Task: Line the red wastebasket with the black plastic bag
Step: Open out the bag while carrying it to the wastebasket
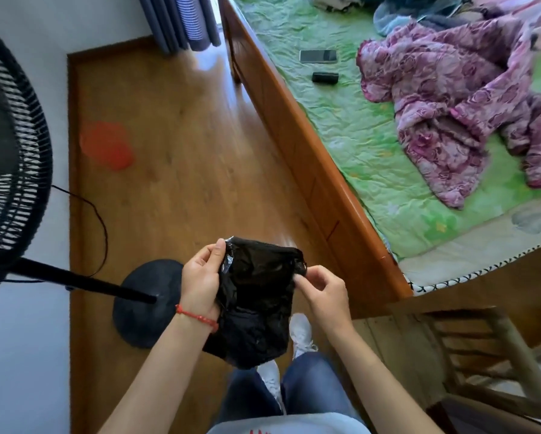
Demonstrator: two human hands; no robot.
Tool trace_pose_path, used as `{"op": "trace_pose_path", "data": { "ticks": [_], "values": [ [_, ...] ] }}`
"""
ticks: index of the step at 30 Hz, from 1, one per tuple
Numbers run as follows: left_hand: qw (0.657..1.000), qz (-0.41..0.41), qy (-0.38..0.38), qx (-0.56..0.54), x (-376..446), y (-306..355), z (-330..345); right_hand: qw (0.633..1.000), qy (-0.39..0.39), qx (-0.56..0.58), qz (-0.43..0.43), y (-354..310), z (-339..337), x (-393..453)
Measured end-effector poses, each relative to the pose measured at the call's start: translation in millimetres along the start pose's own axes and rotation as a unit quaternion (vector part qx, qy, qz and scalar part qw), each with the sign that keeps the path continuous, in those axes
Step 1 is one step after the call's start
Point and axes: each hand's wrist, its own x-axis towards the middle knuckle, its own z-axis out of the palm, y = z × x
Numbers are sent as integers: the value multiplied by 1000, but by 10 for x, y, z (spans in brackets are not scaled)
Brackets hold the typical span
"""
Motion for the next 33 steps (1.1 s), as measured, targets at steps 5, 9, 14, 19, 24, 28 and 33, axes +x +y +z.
{"op": "trace_pose_path", "data": {
  "ticks": [5, 9, 14, 19, 24, 28, 33],
  "values": [
    [998, 8, 49, 32, 302, 126, 95, 996, 8, 65, 63, -238, -50, 588],
    [995, 19, 70, 70, 556, 236, 263, 991, 13, 81, 102, -438, -111, 1195],
    [986, 56, 88, 129, 884, 415, 498, 992, 9, 63, 107, -635, -230, 1992],
    [980, 85, 103, 149, 1159, 550, 733, 999, 8, 17, 50, -873, -292, 2482],
    [978, 100, 107, 146, 1476, 705, 905, 999, -25, 22, -29, -1080, -306, 2772],
    [978, 103, 108, 144, 1823, 859, 1003, 994, -73, -14, -82, -1189, -299, 3031],
    [979, 98, 103, 148, 2370, 1127, 1101, 989, -107, -56, -84, -1263, -237, 3477]
  ]
}}
